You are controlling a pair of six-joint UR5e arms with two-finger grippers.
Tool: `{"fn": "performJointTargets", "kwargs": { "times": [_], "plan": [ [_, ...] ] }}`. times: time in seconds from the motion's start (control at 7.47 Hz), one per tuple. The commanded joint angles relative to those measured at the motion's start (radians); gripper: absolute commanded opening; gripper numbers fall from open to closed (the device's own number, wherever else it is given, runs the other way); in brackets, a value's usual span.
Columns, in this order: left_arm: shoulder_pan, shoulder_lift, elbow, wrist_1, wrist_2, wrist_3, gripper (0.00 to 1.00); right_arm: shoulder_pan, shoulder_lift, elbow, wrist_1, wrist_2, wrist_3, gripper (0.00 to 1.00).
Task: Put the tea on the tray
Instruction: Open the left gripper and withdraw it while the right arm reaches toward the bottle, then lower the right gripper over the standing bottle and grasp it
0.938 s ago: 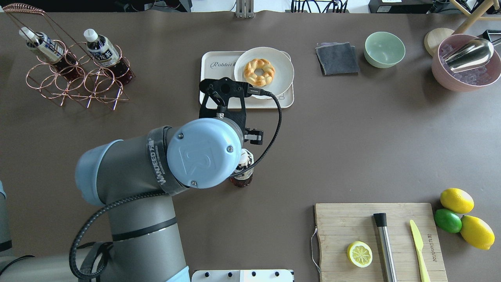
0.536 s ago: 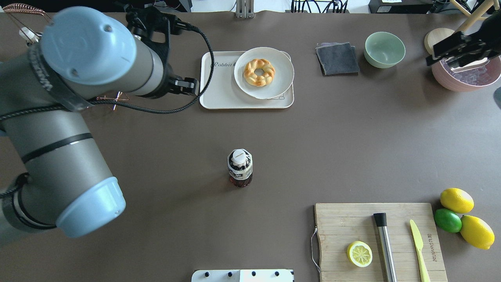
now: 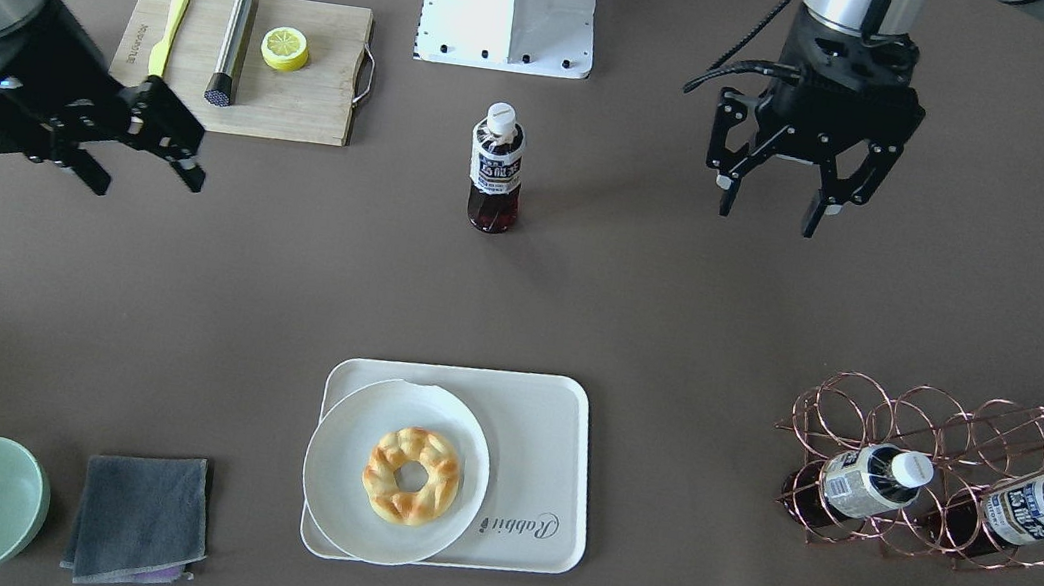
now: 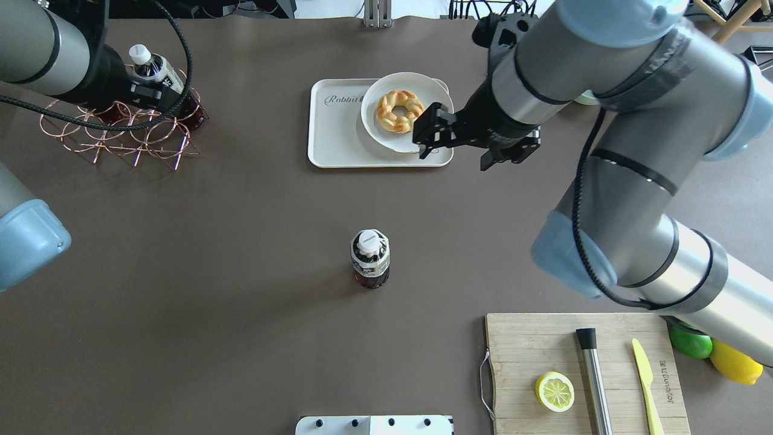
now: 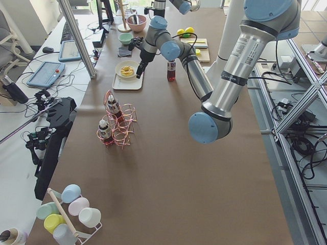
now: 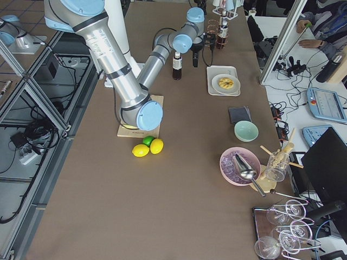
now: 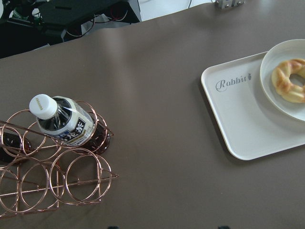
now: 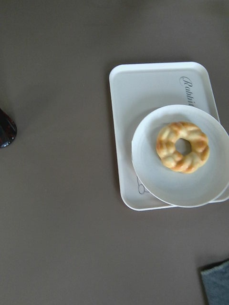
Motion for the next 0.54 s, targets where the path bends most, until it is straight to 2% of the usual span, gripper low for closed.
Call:
{"fn": "performJointTargets", "kwargs": {
  "times": [0.0,0.27,0.4],
  "plan": [
    [-0.047,0.052,0.032,-0.07,-0.024,0.069,0.76,-0.233,0.185,-0.025,-0.176,-0.198,0.15,1.0],
    [-0.05,0.089,0.041,-0.126,-0.024,0.077,0.76,-0.284,0.244,-0.118,-0.177,-0.234,0.177,0.92],
    [-0.05,0.101,0.041,-0.146,-0.024,0.075,0.76,-0.286,0.235,-0.137,-0.179,-0.241,0.168,0.83]
  ]
}}
